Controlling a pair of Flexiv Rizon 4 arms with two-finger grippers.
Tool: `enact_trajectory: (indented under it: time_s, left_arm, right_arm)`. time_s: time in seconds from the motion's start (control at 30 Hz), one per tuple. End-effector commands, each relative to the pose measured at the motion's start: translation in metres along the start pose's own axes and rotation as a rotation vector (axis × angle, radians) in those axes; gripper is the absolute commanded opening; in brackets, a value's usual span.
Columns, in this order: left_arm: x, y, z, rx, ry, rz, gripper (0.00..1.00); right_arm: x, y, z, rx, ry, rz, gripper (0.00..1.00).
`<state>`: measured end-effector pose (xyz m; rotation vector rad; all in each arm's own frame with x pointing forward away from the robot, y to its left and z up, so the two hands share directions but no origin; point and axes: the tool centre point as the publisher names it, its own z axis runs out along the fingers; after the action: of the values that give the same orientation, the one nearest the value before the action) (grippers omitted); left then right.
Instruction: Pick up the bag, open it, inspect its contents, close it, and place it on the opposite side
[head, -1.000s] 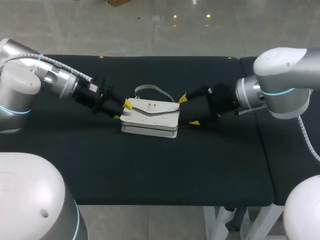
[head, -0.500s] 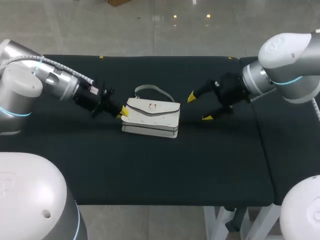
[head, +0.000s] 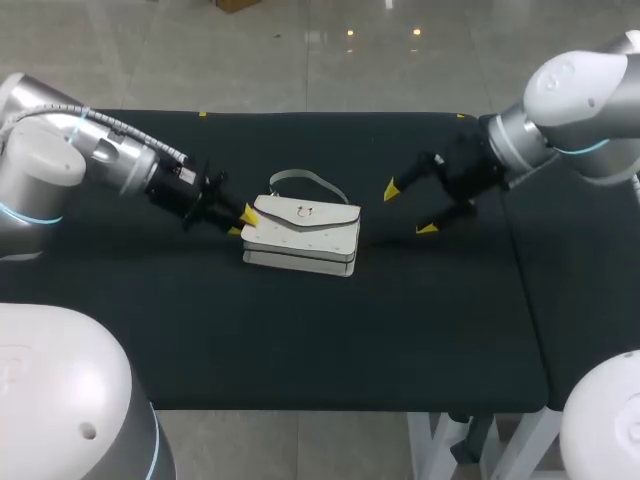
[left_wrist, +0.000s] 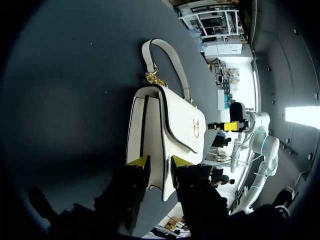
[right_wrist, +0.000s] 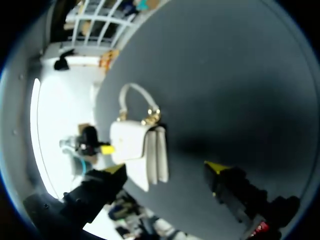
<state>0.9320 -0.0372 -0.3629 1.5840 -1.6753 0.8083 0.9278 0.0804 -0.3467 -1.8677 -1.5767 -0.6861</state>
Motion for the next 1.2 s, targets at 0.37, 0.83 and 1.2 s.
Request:
enact_trajectory:
  time_s: [0.37, 0.83, 1.2]
  left_arm:
    - [-0.005, -0.001, 0.004, -0.051, -0.030, -0.019, 0.00]
    - [-0.005, -0.003, -0.001, -0.044, -0.042, 0.005, 0.00]
    - [-0.030, -0.037, -0.065, -0.053, 0.041, 0.133, 0.00]
  right_arm:
    - [-0.002, 0.002, -0.007, 0.023, -0.031, -0.016, 1.00]
    - [-0.003, 0.007, -0.011, 0.017, -0.032, -0.033, 1.00]
    - [-0.034, 0.052, -0.076, -0.106, -0.129, -0.151, 1.00]
